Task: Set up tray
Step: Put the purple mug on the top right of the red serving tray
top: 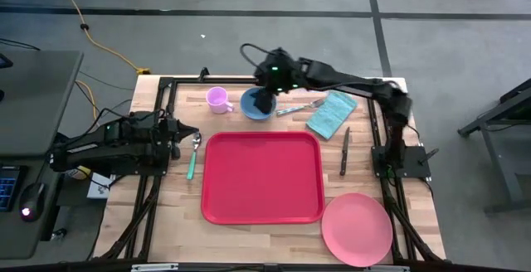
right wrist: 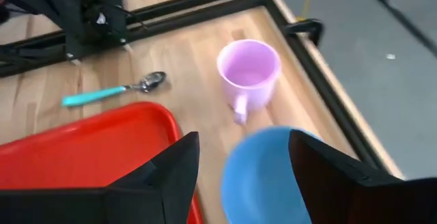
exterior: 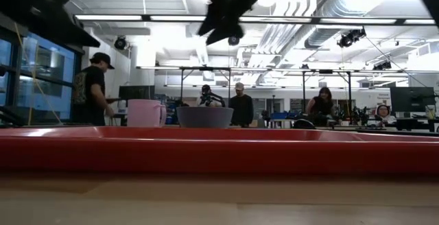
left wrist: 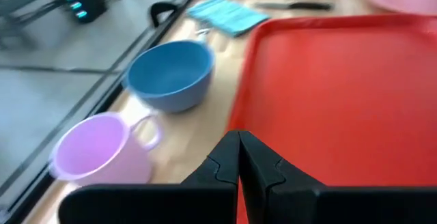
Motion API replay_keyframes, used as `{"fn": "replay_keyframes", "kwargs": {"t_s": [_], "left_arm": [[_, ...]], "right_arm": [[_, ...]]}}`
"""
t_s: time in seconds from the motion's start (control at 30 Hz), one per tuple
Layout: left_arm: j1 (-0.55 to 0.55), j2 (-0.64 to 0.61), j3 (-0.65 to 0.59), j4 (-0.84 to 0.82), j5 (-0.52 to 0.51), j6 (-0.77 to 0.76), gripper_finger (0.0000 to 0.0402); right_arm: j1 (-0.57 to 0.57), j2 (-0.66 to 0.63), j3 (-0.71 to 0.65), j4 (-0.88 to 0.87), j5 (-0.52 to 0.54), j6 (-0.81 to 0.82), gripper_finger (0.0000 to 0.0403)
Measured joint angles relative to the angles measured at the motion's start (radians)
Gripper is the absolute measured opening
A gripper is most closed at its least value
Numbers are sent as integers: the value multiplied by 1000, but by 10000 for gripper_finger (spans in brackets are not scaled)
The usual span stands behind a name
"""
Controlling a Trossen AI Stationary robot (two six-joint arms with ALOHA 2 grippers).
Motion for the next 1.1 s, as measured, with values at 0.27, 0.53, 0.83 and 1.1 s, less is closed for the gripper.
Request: {"fn": "replay_keyframes", "kwargs": {"t_s": [0.27, 0.53, 0.83, 1.1], "left_arm": [[0, 0, 0, -40, -195, -56, 40], [0, 0, 0, -56, -280, -72, 40], [0, 0, 0, -55, -282, -71, 40], [0, 0, -1, -54, -281, -69, 40]], "right_arm": [[-1, 252, 182, -19, -29, 21, 206], [7, 354, 202, 102, -69, 62, 206], [8, 415, 200, 148, -95, 69, 211], [7, 421, 202, 228, -48, 28, 272]]}}
